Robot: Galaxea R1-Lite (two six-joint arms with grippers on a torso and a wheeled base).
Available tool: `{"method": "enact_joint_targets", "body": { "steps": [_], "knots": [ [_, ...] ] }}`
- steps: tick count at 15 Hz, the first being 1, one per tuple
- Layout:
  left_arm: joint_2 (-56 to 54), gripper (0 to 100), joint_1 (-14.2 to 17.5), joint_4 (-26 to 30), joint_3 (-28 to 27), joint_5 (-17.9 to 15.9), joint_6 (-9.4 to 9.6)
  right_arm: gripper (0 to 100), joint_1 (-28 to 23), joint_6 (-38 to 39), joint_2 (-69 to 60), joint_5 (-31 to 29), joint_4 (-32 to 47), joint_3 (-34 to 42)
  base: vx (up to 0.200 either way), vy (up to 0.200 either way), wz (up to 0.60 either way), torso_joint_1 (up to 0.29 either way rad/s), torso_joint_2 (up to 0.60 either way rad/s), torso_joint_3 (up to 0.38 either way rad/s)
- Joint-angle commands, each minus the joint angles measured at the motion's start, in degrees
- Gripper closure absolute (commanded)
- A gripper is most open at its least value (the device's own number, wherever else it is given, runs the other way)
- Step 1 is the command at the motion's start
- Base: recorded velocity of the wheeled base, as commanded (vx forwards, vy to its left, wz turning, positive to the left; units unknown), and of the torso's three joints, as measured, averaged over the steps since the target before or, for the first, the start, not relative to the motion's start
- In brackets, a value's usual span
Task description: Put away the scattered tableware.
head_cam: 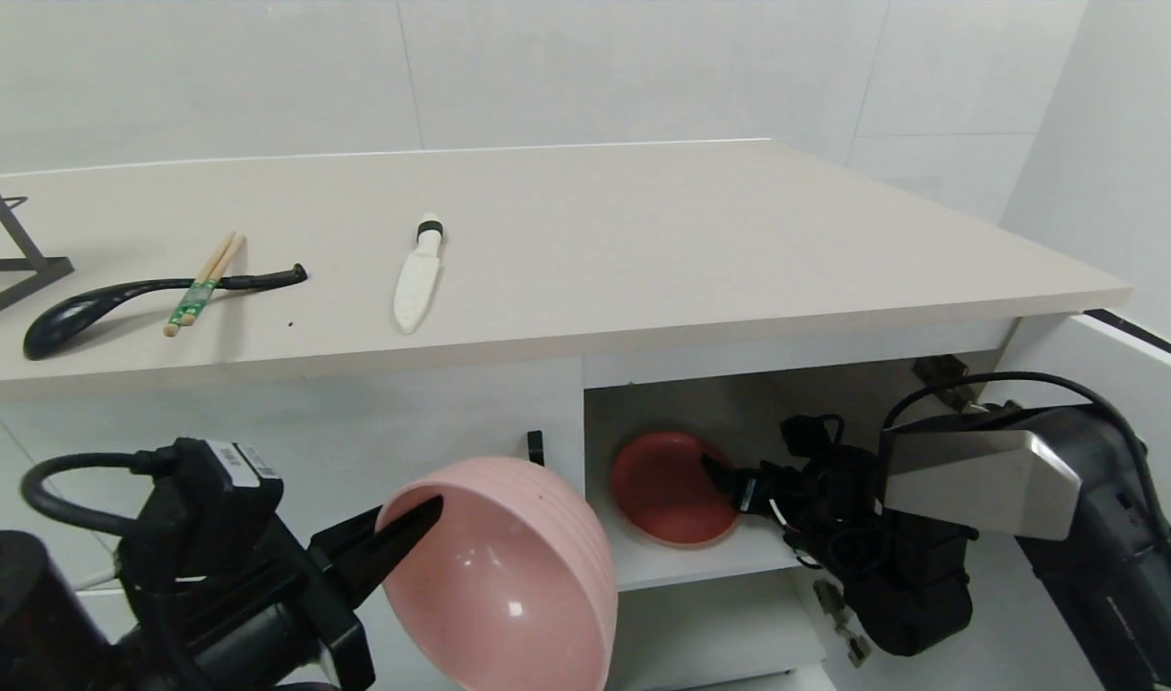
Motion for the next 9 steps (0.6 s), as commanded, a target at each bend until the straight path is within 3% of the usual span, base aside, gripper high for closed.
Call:
{"method": "enact_joint_targets", "body": {
  "steps": [1, 3, 5, 6, 9],
  "knots": [
    [10.3, 100, -6.4, -8.7, 1.4, 6.6, 4.22, 0, 3.5, 0.4, -20.8, -1.5, -0.1, 17.7, 0.0, 0.0, 0.0, 0.0, 0.0, 0.0],
    [13.8, 100, -9.6, -15.0, 1.1, 9.7, 6.68, 0, 6.7, 0.0, -32.6, -2.9, -0.1, 29.2, 0.0, 0.0, 0.0, 0.0, 0.0, 0.0],
    [17.0, 100, -10.0, -18.8, 1.5, 10.1, 9.23, 0, 10.5, -0.2, -42.0, -4.3, -0.1, 36.3, 0.0, 0.0, 0.0, 0.0, 0.0, 0.0],
    [18.2, 100, -11.2, -18.8, 1.9, 10.1, 10.54, 0, 14.2, -0.4, -46.6, -8.2, -0.1, 40.2, 0.0, 0.0, 0.0, 0.0, 0.0, 0.0],
    [20.0, 100, -15.9, -18.8, 1.8, 10.4, 10.63, 0, 19.9, -0.2, -53.8, -13.1, 3.0, 42.3, 0.0, 0.0, 0.0, 0.0, 0.0, 0.0]
  ]
}}
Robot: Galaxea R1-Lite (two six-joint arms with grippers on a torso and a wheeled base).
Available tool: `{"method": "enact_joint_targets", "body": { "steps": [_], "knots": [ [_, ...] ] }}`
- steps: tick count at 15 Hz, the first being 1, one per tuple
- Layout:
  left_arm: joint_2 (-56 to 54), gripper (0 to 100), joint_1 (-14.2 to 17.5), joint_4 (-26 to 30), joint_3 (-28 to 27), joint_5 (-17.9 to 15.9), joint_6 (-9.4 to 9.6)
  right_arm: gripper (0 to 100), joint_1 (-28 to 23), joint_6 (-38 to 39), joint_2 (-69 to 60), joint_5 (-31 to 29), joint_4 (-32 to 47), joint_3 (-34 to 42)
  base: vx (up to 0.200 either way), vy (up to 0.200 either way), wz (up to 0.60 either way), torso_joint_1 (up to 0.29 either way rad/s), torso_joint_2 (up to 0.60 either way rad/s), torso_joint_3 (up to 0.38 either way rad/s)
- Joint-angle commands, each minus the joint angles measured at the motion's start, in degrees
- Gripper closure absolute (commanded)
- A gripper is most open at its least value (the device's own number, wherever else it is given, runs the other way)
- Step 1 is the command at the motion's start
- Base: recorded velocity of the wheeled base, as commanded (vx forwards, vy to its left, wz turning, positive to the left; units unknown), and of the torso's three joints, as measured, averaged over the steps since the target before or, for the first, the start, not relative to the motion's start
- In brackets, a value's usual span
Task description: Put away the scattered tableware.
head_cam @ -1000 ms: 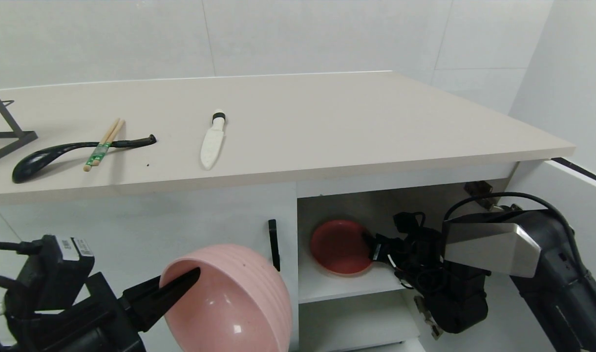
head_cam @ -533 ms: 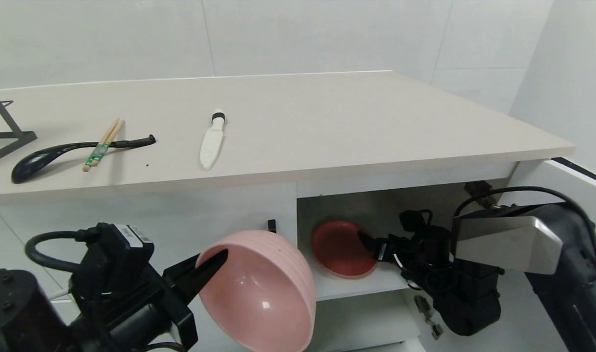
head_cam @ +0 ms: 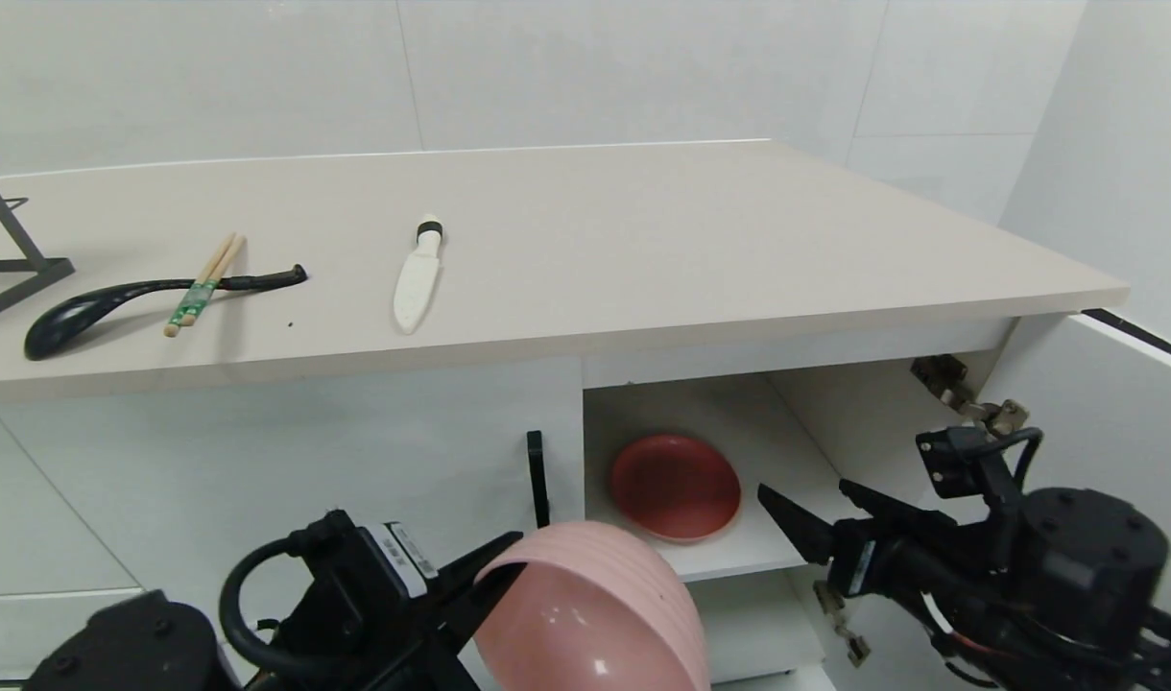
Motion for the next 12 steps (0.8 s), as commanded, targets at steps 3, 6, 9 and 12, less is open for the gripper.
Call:
{"method": "enact_joint_targets", "body": {
  "steps": [3, 6, 9, 12],
  "knots": [
    [7.8, 100, -4.3, -0.1, -4.7, 4.9, 2.06, 0, 4.4, -0.3, -14.8, -3.6, 4.1, 3.5, 0.0, 0.0, 0.0, 0.0, 0.0, 0.0],
    [16.7, 100, -8.6, -0.1, -14.0, 14.3, 4.17, 0, 4.3, -3.7, -19.2, -3.9, 7.5, 3.5, 0.0, 0.0, 0.0, 0.0, 0.0, 0.0],
    [21.0, 100, -13.2, -0.1, -16.6, 18.0, 2.68, 0, 4.2, -4.9, -20.9, -4.7, 8.4, 3.5, 0.0, 0.0, 0.0, 0.0, 0.0, 0.0],
    [21.2, 100, -13.8, -0.1, -17.4, 18.1, 2.32, 0, 4.1, -5.0, -21.3, -4.7, 8.4, 3.5, 0.0, 0.0, 0.0, 0.0, 0.0, 0.0]
  ]
}}
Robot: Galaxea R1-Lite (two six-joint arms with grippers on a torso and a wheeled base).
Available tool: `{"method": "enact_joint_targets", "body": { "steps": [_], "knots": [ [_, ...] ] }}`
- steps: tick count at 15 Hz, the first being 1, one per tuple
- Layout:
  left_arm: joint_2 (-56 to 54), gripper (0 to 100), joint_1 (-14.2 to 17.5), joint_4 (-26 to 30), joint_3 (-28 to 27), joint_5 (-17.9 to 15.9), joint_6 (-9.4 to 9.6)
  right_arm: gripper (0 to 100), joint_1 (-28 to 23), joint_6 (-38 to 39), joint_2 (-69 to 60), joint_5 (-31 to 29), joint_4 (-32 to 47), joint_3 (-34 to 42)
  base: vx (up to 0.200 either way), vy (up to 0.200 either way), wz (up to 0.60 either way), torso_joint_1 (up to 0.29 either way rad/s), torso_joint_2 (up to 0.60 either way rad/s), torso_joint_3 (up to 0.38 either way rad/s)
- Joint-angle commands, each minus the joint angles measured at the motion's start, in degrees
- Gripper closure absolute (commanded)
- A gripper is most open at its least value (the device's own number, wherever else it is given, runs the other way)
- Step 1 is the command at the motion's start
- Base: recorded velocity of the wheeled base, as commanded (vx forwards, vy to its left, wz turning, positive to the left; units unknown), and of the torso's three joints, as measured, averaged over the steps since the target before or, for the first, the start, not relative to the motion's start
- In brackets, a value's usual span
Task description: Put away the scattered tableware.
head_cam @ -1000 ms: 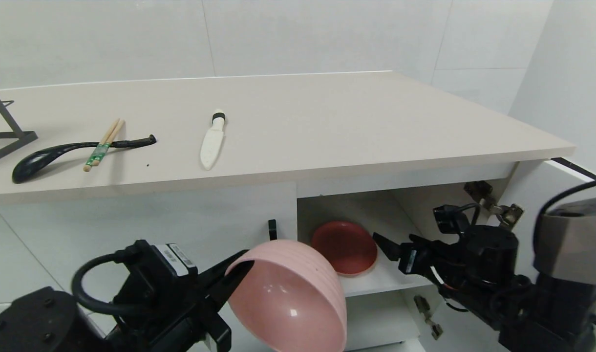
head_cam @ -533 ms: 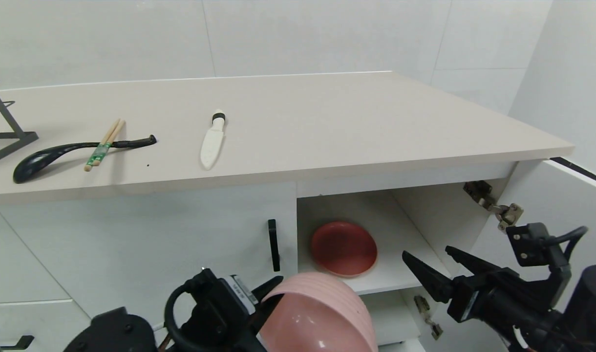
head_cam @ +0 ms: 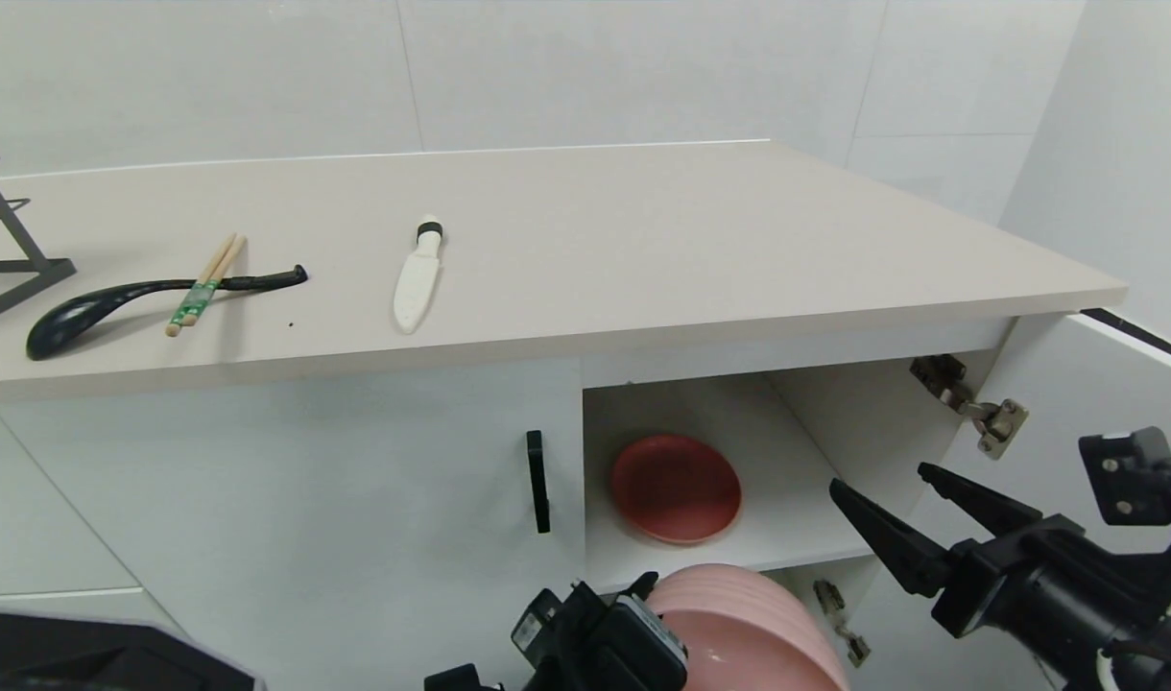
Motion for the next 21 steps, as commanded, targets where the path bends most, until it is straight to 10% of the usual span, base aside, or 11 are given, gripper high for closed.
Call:
{"method": "enact_joint_targets", "body": {
  "steps": [1, 8, 12, 21],
  "knots": [
    [2.7, 100, 1.4, -0.1, -2.8, 0.6, 0.0, 0, 0.0, 0.0, -1.0, -0.1, 0.1, 0.0, 0.0, 0.0, 0.0, 0.0, 0.0, 0.0],
    [12.6, 100, 3.6, -0.1, -19.7, 8.2, -0.09, 0, 0.2, -2.2, -3.0, 0.2, 7.5, 0.0, 0.0, 0.0, 0.0, 0.0, 0.0, 0.0],
    [12.6, 100, 3.1, -0.1, -21.7, 11.5, -3.52, 0, -0.6, -1.9, -2.9, 0.1, 9.3, 0.0, 0.0, 0.0, 0.0, 0.0, 0.0, 0.0],
    [12.0, 100, 2.9, -0.1, -22.7, 13.0, -4.05, 0, -1.9, -1.2, 6.8, 0.2, 6.2, 0.0, 0.0, 0.0, 0.0, 0.0, 0.0, 0.0]
  ]
}}
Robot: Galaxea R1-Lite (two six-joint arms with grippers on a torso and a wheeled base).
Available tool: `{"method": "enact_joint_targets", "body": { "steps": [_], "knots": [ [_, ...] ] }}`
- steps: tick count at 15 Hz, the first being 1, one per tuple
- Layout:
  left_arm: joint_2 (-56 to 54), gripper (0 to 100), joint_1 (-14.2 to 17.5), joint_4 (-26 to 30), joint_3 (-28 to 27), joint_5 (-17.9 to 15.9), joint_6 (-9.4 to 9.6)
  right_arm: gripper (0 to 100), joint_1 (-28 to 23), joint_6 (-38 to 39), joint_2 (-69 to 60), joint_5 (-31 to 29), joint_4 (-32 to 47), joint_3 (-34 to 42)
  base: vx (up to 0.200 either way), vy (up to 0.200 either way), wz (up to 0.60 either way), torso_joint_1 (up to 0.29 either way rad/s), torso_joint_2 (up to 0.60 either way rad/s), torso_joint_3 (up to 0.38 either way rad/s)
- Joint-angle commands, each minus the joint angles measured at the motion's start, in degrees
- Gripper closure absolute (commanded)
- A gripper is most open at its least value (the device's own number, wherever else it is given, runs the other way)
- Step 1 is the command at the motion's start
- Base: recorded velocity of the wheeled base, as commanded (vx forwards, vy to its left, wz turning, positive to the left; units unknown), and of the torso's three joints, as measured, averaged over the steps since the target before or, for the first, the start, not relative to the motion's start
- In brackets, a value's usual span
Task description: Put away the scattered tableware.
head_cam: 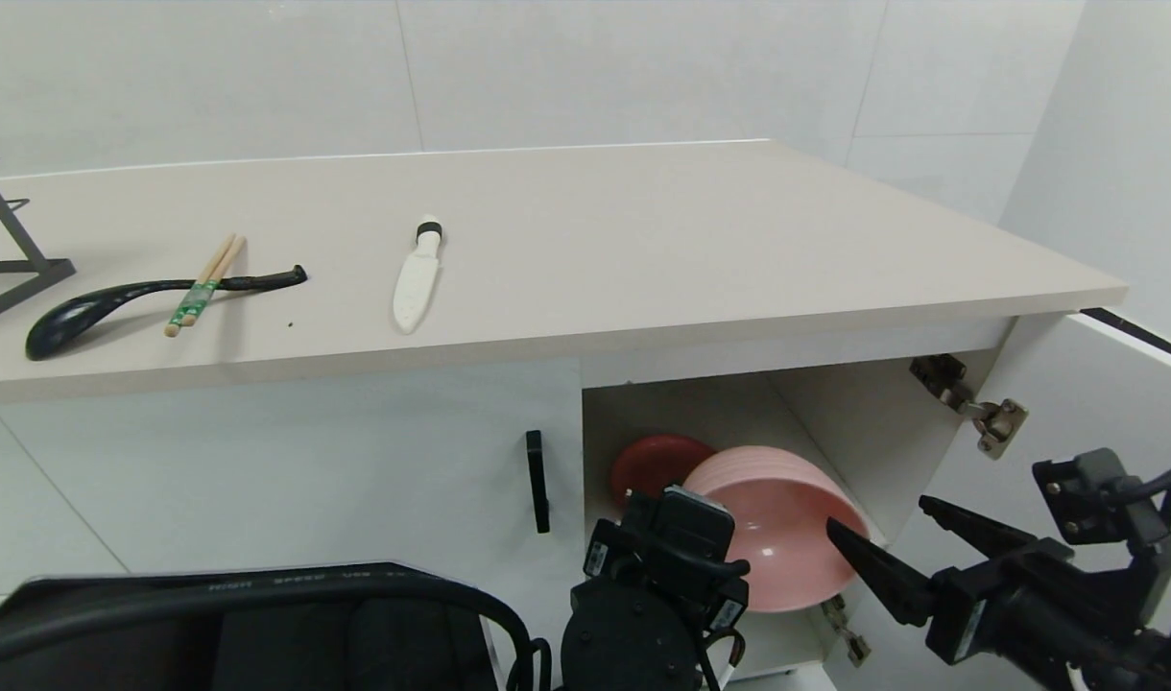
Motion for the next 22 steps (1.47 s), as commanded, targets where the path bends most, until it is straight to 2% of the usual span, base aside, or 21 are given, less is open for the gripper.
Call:
{"method": "enact_joint_targets", "body": {
  "steps": [1, 3, 5, 7, 10, 11, 15, 17, 18, 22],
  "knots": [
    [-0.3, 100, 0.1, -0.1, -0.5, -0.2, -0.38, 0, -1.2, 0.1, 9.9, 0.0, -6.1, 0.0, 0.0, 0.0, 0.0, 0.0, 0.0, 0.0],
    [-0.4, 100, 0.4, -0.1, -0.8, -0.2, -2.22, 0, -4.5, -0.5, 17.9, 0.0, -17.0, 0.0, 0.0, 0.0, 0.0, 0.0, 0.0, 0.0],
    [-0.8, 100, 0.9, -0.1, -0.7, -0.1, -3.63, 0, -5.6, -0.6, 20.2, 0.1, -17.4, 0.0, 0.0, 0.0, 0.0, 0.0, 0.0, 0.0],
    [-0.8, 100, 1.0, -0.1, -0.8, -0.1, -3.89, 0, -3.2, -0.7, 17.7, 0.0, -17.4, 0.0, 0.0, 0.0, 0.0, 0.0, 0.0, 0.0],
    [-0.9, 100, 1.0, -0.1, -1.7, -0.1, -4.16, 0, -2.7, -0.6, 16.5, -0.1, -17.4, 0.0, 0.0, 0.0, 0.0, 0.0, 0.0, 0.0],
    [-0.9, 100, 1.0, -0.1, -1.9, -0.1, -4.25, 100, -2.6, -0.6, 16.5, -0.1, -17.4, 0.0, 0.0, 0.0, 0.0, 0.0, 0.0, 0.0],
    [-0.8, 100, 1.0, -0.1, -2.0, -0.1, -4.51, 100, 3.8, -0.6, 14.9, -0.1, -17.4, 0.0, 0.0, 0.0, 0.0, 0.0, 0.0, 0.0],
    [-0.7, 100, 1.0, -0.1, -1.9, -0.1, -4.6, 100, 3.8, -0.5, 14.8, -0.1, -17.4, 0.0, 0.0, 0.0, 0.0, 0.0, 0.0, 0.0],
    [-0.6, 0, 0.7, -0.1, -1.7, -0.1, -5.04, 100, 3.8, -0.5, 14.7, -0.1, -17.4, 0.0, 0.0, 0.0, 0.0, 0.0, 0.0, 0.0],
    [-0.8, 0, 0.9, -0.1, -0.3, -0.1, -4.51, 100, 3.3, -0.5, 14.8, -0.1, -17.4, 0.0, 0.0, 0.0, 0.0, 0.0, 0.0, 0.0]
  ]
}}
